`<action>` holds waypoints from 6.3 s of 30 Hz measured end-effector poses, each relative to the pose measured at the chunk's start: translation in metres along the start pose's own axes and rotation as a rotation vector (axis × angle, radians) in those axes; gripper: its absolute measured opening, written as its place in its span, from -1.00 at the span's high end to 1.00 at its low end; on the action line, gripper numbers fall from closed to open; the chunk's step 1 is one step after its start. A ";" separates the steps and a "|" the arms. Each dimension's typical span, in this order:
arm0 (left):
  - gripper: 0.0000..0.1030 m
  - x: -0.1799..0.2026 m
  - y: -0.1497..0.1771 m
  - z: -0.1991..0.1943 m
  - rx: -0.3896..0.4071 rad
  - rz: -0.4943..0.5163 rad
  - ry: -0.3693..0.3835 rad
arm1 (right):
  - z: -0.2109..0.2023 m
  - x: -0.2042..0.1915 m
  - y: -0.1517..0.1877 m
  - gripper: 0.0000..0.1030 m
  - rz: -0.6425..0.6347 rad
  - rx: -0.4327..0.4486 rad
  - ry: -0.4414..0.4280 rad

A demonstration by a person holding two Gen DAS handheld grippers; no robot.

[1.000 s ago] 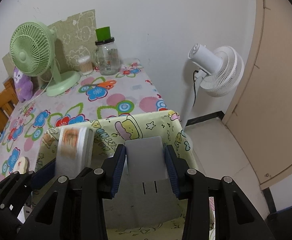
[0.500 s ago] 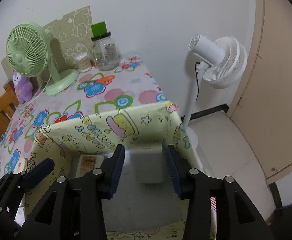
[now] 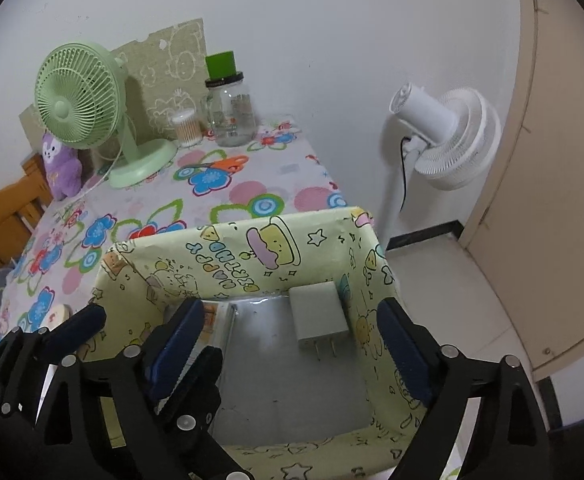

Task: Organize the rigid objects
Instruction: 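Lower the power bank into the basket and open left tool while right tool releases the charger inside, then withdraw both open tools from the basket back over the table, then reach left tool to the large white charger and close on it, then close right tool on the black round case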

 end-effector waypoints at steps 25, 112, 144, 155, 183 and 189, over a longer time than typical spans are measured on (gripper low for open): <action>-0.95 -0.034 0.017 -0.058 0.076 -0.015 -0.032 | -0.060 -0.037 0.010 -0.77 -0.052 0.081 0.062; -0.96 -0.218 0.124 -0.070 -0.001 -0.194 -0.116 | -0.039 -0.241 0.077 -0.77 -0.241 0.118 -0.108; -0.55 -0.209 0.119 -0.026 -0.063 -0.231 -0.104 | 0.010 -0.225 0.078 -0.77 -0.225 -0.003 -0.124; -0.54 -0.233 0.122 -0.034 -0.069 -0.253 -0.134 | 0.012 -0.253 0.077 -0.77 -0.255 -0.006 -0.178; -0.53 -0.257 0.113 -0.027 -0.064 -0.228 -0.167 | 0.038 -0.277 0.073 0.34 -0.311 -0.103 -0.179; -0.53 -0.254 0.114 -0.028 -0.067 -0.232 -0.168 | 0.033 -0.271 0.076 0.34 -0.300 -0.108 -0.176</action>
Point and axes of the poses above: each gripper's, at about its wrist camera, not at the fingertips, and z roughly the way its jaws point, x to its right, y to its underside, the point moved 9 cm from there along z, roughly the way its jaws point, and after that the axes turned 12 degrees about -z, right-handed, at the moved point
